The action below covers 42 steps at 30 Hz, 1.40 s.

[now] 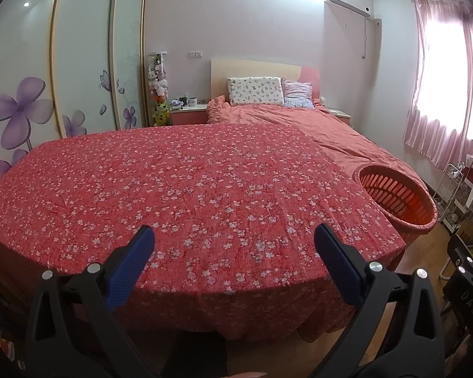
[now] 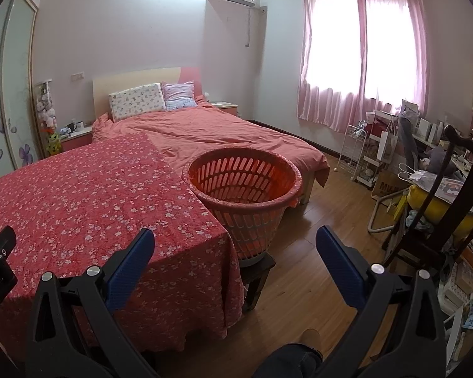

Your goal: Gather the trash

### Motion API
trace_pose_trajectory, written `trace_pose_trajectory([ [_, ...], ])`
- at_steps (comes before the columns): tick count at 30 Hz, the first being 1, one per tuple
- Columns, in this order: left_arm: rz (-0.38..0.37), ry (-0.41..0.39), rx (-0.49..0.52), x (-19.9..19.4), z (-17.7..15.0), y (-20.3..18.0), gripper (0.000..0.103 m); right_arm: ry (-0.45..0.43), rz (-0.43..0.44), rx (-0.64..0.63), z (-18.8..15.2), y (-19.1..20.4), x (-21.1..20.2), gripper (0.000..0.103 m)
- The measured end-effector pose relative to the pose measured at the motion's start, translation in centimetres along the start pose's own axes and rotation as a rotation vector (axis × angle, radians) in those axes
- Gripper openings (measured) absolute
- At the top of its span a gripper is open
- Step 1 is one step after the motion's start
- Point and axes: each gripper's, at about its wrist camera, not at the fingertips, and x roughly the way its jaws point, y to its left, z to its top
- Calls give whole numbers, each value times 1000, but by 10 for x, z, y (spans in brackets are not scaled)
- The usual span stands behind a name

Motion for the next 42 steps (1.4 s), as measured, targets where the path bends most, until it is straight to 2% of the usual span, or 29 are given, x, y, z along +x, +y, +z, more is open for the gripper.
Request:
trace_pose_trajectory([
  [42,-1,-7,0,-3,0,0,99,9,13,-6,-1,4,2,101],
])
